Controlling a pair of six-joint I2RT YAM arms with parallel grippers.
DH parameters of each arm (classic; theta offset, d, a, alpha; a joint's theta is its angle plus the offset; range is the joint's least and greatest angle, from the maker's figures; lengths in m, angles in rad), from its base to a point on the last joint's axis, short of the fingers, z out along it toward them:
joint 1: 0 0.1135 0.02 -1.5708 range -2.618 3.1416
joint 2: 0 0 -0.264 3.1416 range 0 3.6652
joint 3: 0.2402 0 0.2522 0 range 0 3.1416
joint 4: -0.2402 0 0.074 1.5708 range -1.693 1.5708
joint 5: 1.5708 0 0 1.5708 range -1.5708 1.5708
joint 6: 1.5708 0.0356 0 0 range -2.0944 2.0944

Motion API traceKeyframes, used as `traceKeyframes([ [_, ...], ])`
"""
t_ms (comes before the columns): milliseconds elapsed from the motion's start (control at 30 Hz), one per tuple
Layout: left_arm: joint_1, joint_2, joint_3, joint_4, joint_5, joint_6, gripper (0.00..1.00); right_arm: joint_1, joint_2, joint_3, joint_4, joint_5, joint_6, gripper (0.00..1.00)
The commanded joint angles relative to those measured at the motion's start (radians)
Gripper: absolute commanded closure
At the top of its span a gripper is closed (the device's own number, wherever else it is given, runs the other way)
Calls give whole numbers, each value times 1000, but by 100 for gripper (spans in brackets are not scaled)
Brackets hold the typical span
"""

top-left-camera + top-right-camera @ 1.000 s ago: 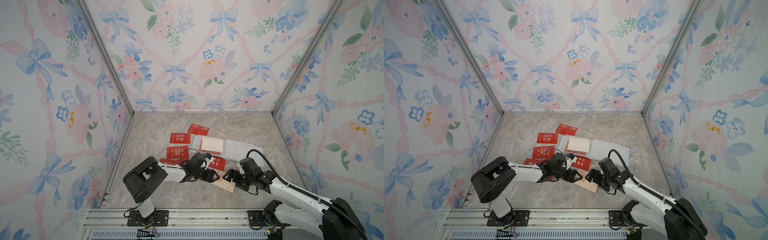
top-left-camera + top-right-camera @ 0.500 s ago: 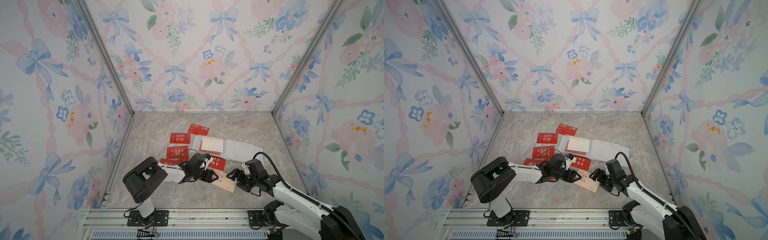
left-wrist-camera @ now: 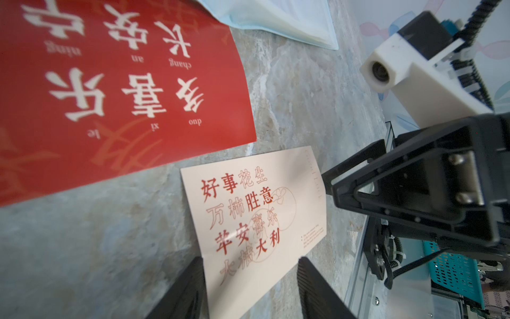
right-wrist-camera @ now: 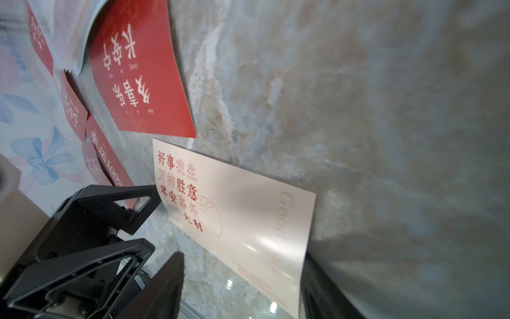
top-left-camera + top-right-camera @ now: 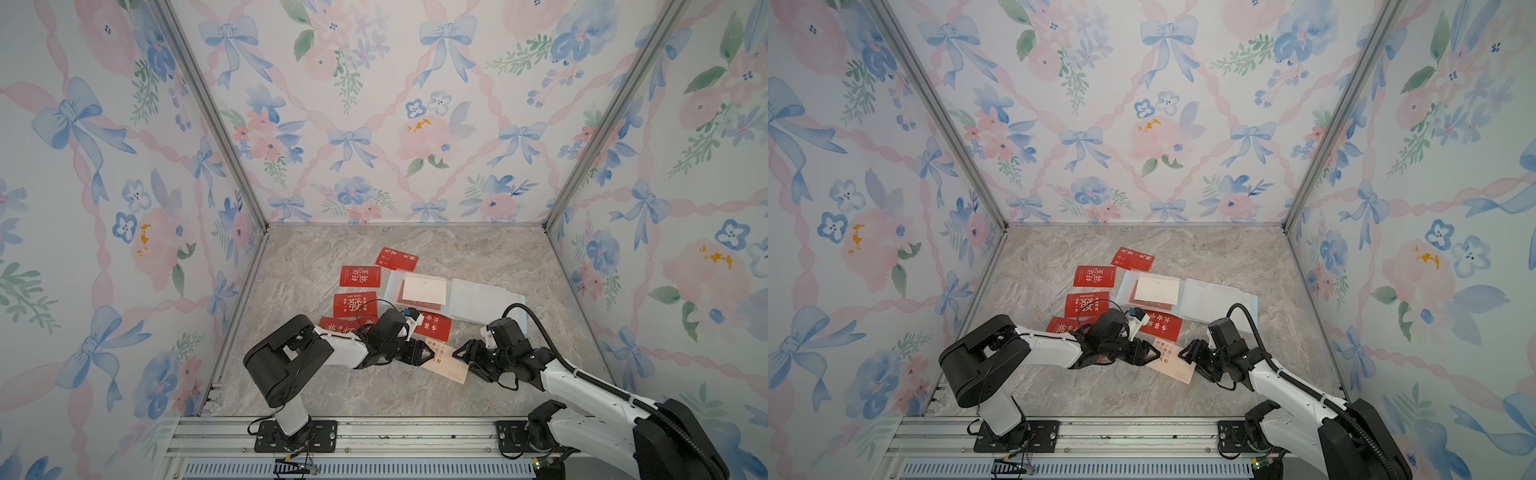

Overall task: Place the photos into the photo albums
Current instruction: Pick up the photo at the center of the board.

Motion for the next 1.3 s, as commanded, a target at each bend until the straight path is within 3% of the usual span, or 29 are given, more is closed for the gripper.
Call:
traceKeyframes([
  [0, -7, 36, -44, -130, -20, -17, 44, -15, -42, -1, 8, -19, 2, 47],
  [100, -7, 48, -40, -127, -16, -18, 45, -34, -71, 4, -34, -9, -15, 48],
  [267, -7, 63, -30, -123, -11, -21, 46, -78, -103, -6, -49, -32, -26, 65],
  [467, -7, 56, -26, -121, -9, -24, 46, -85, -101, 11, -43, -47, -34, 72],
  [533, -7, 52, -25, -121, -8, -26, 46, -86, -97, 17, -38, -53, -33, 82],
  [667, -6, 42, -25, -122, -16, -27, 45, -91, -85, 38, -59, -53, -53, 93],
  [833, 3, -4, -34, -118, -28, -34, 45, -103, -89, 67, -101, -57, -81, 100],
  [967, 37, -71, -40, -113, -8, -52, 43, -139, -107, 141, -194, -70, -153, 100],
  [1267, 197, -292, -33, -110, 99, -124, 41, -273, -84, 390, -374, -264, -361, 100],
])
